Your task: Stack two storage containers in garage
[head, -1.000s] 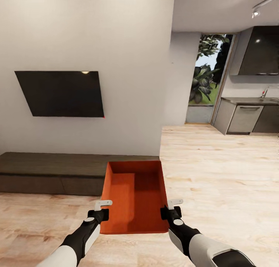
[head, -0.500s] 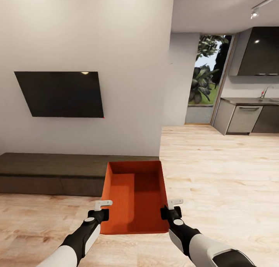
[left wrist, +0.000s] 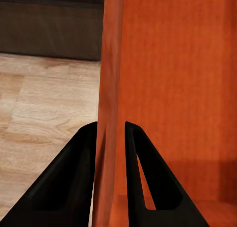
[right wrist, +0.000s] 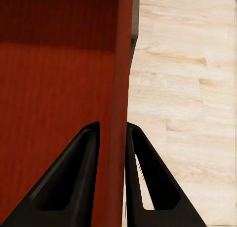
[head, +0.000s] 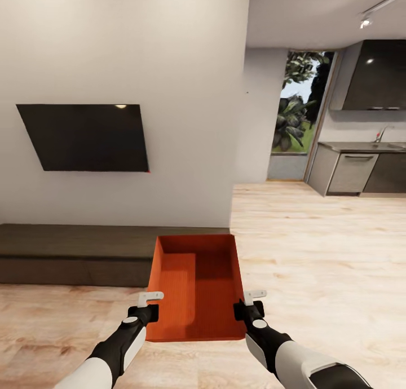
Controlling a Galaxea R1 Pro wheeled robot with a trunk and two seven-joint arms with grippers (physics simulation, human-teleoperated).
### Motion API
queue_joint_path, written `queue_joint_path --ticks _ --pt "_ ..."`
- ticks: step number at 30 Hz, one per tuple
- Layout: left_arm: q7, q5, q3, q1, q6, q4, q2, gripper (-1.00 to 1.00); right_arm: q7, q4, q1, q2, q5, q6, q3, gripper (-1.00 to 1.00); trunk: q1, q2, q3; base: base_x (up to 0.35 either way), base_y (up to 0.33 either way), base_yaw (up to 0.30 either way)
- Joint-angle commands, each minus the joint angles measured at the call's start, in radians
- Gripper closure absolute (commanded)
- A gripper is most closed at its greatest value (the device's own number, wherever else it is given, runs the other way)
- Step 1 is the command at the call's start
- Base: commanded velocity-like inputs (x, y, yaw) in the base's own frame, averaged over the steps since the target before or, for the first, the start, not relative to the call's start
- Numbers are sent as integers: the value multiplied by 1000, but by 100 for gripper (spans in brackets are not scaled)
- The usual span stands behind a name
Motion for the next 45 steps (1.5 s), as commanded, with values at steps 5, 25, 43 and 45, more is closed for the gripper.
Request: queue_joint_path --ticks 5,25,43,45 --pt "48 -10 1 -1 -8 -6 2 100 -42 5 -1 -15 -21 -5 -23 100 0 -2 -2 0 0 -282" --pt "48 -10 1 -1 -8 -3 0 100 -41 10 -1 -12 -21 -5 -23 100 0 -2 9 0 0 -89" --pt "48 -10 1 -1 -8 3 -1 100 -41 13 -1 -13 -21 -5 -23 100 0 -2 37 0 0 0" --pt "48 -10 1 -1 -8 3 -1 100 -41 13 -1 -13 -21 -5 -23 100 0 -2 40 0 0 0"
